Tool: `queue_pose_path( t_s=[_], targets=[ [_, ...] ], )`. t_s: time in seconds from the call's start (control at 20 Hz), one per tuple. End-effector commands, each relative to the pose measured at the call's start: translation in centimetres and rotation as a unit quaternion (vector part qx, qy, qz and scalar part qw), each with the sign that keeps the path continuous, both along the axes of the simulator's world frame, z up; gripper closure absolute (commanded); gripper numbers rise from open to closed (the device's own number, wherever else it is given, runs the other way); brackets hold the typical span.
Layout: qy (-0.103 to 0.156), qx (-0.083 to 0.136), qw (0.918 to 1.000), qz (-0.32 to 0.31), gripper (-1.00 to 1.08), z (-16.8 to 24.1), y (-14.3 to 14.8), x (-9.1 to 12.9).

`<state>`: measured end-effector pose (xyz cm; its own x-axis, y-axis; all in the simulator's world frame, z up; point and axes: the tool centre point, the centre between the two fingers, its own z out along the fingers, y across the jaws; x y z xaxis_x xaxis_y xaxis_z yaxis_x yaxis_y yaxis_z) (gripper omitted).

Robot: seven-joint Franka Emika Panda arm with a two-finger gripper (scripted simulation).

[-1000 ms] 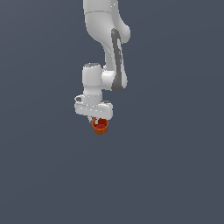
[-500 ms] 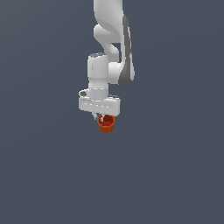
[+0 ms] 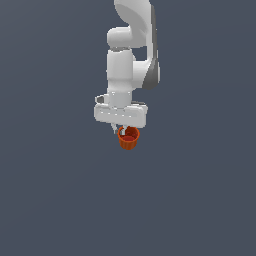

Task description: Pick up the object and move it to a goal position.

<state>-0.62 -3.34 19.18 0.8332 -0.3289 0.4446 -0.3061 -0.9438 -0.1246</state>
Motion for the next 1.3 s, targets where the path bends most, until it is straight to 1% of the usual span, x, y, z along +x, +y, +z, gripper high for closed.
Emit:
queue_pose_path(
  t_s=[0.0, 0.75, 1.0, 1.25],
  targets=[
    [-0.001, -0.001, 1.0000, -0.001, 1.08, 1.4, 0.8, 0.4],
    [0.000, -0.004, 1.0000, -0.001, 1.08, 9.3, 6.0, 2.8],
    [0.001, -0.004, 1.0000, 0.000, 1.08, 10.7, 7.0, 3.3],
    [0.001, -0.004, 1.0000, 0.001, 1.08, 11.1, 7.3, 3.6]
  ],
)
